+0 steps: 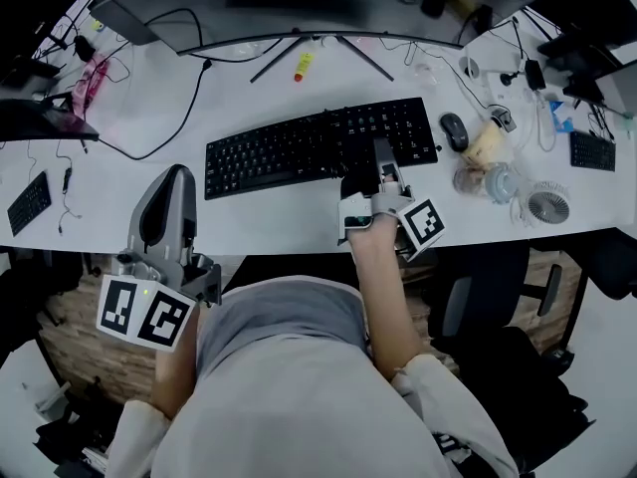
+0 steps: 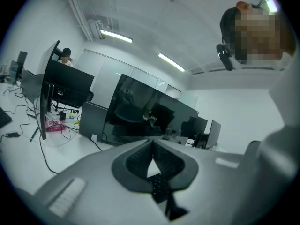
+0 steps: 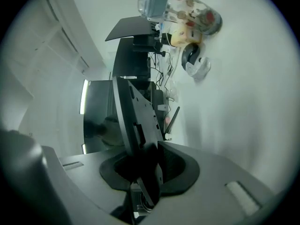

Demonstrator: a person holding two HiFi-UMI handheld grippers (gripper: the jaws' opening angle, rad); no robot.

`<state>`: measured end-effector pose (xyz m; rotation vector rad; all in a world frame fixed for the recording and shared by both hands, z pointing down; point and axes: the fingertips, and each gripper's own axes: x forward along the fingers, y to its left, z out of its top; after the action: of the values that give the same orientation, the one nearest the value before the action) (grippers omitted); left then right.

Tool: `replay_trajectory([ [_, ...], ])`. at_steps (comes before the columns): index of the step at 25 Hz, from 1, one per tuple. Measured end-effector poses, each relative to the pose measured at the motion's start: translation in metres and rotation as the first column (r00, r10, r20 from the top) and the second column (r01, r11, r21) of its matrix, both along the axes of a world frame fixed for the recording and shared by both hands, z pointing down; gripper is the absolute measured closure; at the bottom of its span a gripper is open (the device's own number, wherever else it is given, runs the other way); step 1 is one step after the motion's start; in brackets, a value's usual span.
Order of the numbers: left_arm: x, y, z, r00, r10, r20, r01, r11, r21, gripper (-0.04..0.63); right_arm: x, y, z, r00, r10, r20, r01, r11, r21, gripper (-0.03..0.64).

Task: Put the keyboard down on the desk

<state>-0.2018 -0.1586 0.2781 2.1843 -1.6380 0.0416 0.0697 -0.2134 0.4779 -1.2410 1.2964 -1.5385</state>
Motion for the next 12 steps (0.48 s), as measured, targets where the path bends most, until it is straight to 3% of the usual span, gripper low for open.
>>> replay_trajectory([
  [12,-0.002,-0.002,0.003,1.0,0.005,0.004,-0.005,1.0,-0.012,0.595,-0.005,0.006,0.033,0.995,0.039,0.087,-0.033,0.997,-0.074,0.531],
])
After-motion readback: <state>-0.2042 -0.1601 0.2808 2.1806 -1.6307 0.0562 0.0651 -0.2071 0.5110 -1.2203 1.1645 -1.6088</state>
